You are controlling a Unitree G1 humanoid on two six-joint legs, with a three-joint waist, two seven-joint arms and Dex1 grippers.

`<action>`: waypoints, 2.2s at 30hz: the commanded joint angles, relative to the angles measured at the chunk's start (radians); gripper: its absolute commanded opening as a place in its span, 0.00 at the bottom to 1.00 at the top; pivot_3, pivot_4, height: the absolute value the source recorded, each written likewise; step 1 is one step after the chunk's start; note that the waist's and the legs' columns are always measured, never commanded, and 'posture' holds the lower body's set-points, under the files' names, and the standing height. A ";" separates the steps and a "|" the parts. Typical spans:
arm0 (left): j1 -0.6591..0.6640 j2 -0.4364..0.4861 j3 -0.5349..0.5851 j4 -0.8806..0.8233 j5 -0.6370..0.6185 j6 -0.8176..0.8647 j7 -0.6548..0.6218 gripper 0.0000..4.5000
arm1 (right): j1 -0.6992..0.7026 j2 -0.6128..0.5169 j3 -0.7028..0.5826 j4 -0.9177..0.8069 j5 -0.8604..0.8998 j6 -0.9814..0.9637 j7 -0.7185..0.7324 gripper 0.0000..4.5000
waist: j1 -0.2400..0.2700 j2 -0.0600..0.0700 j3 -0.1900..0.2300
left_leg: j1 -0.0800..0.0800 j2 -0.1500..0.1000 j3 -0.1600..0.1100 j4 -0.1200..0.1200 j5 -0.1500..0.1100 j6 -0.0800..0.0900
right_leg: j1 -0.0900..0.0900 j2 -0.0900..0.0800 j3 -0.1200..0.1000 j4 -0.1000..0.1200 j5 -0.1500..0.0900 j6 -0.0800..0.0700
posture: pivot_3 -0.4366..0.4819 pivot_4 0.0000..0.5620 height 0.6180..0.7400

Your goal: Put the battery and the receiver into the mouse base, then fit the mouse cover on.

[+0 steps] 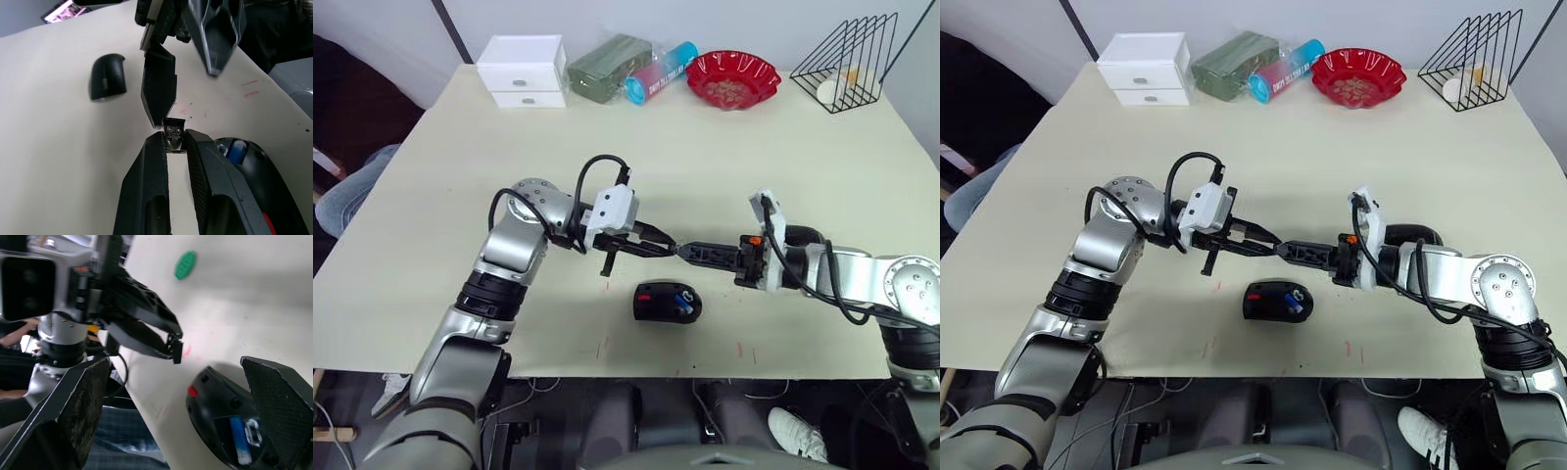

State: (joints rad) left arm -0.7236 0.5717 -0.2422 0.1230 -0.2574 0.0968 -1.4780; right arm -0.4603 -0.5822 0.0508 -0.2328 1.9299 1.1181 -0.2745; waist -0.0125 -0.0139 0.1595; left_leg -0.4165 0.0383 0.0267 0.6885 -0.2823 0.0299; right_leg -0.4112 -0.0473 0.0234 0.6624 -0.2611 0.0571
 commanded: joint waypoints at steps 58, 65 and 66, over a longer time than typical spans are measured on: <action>0.204 0.088 0.056 -0.213 -0.088 0.113 0.052 0.98 | 0.104 -0.159 -0.069 -0.120 -0.178 -0.049 0.358 0.00 | 0.001 0.000 0.000 | 0.000 0.000 -0.001 0.000 0.000 0.000 | 0.000 0.000 0.000 0.000 0.000 0.000 | 0.48 0.27 1.00; 0.293 0.094 0.037 -0.288 -0.070 0.149 0.106 0.98 | 0.183 -0.217 -0.118 -0.206 -0.419 -0.095 0.608 0.00 | 0.002 0.000 0.000 | 0.000 0.000 -0.001 0.000 0.000 0.000 | 0.000 0.000 0.000 0.000 0.000 0.000 | 0.48 0.27 1.00; 0.301 0.095 0.031 -0.293 -0.058 0.147 0.115 0.98 | 0.208 -0.219 -0.138 -0.229 -0.469 -0.133 0.675 0.00 | 0.003 0.000 0.000 | 0.000 0.000 -0.001 0.000 0.000 0.000 | 0.000 0.000 0.000 0.000 0.000 0.000 | 0.48 0.27 1.00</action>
State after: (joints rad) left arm -0.4308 0.6619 -0.2076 -0.1276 -0.3178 0.2455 -1.3837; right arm -0.2777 -0.7861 -0.0253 -0.3960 1.5409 1.0427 0.2764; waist -0.0095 -0.0139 0.1594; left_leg -0.4163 0.0384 0.0255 0.6884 -0.2823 0.0299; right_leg -0.4113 -0.0473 0.0228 0.6627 -0.2612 0.0571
